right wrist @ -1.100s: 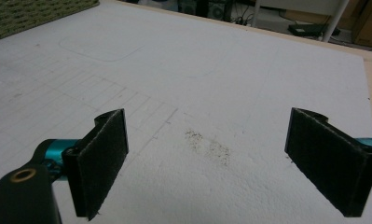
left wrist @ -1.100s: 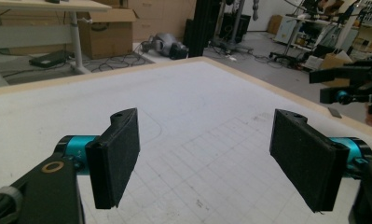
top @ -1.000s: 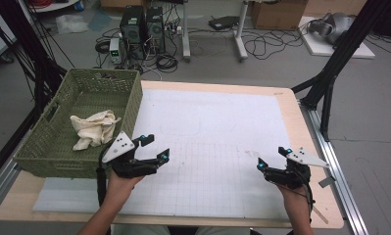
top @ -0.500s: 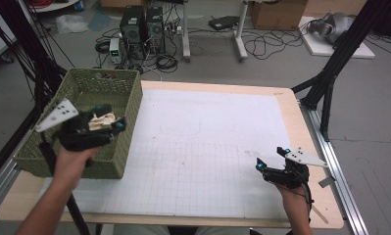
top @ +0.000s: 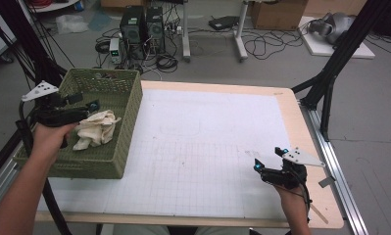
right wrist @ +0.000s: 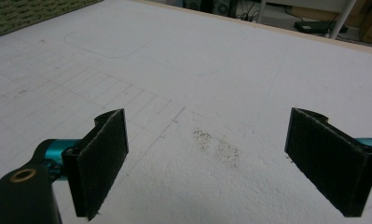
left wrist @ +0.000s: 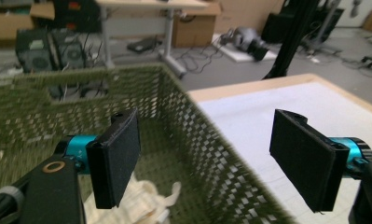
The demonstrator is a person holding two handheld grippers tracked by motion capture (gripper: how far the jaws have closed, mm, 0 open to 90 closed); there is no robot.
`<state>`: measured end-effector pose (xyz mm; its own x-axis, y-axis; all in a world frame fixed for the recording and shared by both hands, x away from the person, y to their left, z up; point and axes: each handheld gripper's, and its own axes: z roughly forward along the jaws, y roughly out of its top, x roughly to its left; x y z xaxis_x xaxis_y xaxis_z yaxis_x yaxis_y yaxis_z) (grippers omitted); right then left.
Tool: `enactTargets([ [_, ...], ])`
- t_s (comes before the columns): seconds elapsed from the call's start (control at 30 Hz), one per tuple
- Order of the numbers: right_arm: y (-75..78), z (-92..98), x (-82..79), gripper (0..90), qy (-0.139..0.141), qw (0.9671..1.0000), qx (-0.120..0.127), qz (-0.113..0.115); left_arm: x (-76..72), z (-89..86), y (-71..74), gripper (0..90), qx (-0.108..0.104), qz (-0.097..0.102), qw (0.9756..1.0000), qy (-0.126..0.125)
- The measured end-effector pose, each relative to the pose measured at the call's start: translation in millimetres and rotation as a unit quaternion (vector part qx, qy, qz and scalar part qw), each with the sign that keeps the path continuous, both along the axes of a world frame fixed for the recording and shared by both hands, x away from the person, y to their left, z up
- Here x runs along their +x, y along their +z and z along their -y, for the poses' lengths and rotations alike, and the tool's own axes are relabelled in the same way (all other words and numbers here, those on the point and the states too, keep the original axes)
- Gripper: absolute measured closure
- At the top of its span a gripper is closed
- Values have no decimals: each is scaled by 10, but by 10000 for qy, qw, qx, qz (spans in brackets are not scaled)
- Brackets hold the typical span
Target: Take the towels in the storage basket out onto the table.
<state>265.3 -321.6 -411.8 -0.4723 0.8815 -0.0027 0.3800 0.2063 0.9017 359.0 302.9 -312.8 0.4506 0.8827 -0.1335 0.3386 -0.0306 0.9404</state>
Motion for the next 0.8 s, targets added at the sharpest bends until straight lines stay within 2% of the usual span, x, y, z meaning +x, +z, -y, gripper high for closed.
enactTargets([
  [0.03, -4, 1, 8, 125, -5, 10000, 8, 13, 49, 3, -41, 244, 68, -119, 9999, 41],
  [0.13, -5, 3, 8, 125, -3, 10000, 1, 12, 153, 4, -130, 243, 178, -302, 9992, 208],
  [0.17, -5, 7, 6, 125, -9, 10000, 1, 10, 212, -10, -193, 242, 295, -438, 9980, 336],
  [0.2, -5, 7, 6, 125, -9, 10000, 1, 10, 212, -10, -193, 241, 295, -438, 9980, 336],
  [0.27, -4, 9, 5, 125, -12, 10000, -7, 9, 282, -35, -292, 241, 471, -666, 9955, 486],
  [0.33, -3, 11, 1, 125, -18, 10000, -24, 10, 320, -50, -371, 241, 554, -811, 9935, 580],
  [0.43, -5, 17, -1, 125, -34, 10000, -15, -5, 391, -61, -479, 234, 832, -1192, 9872, 653],
  [0.5, -6, 19, 0, 125, -41, 10000, -17, -5, 427, -61, -527, 234, 974, -1376, 9831, 721],
  [0.57, -7, 22, 0, 125, -41, 10000, -5, -2, 452, -69, -563, 235, 1139, -1427, 9793, 868],
  [0.6, -7, 22, 0, 125, -41, 10000, -5, -2, 457, -71, -573, 235, 1158, -1452, 9785, 899],
  [0.63, -7, 21, -1, 125, -36, 10000, -15, -8, 476, -87, -612, 235, 1283, -1586, 9745, 931],
  [0.67, -7, 21, -1, 125, -36, 10000, -15, -8, 476, -87, -612, 235, 1283, -1586, 9745, 931],
  [0.73, -8, 20, -1, 125, -32, 10000, -17, -4, 488, -87, -643, 235, 1353, -1698, 9714, 958],
  [0.77, -8, 19, -1, 125, -38, 10000, -9, -7, 495, -90, -658, 234, 1420, -1780, 9688, 979],
  [0.8, -9, 19, -1, 125, -38, 10000, -3, -10, 500, -89, -671, 237, 1435, -1826, 9672, 1025],
])
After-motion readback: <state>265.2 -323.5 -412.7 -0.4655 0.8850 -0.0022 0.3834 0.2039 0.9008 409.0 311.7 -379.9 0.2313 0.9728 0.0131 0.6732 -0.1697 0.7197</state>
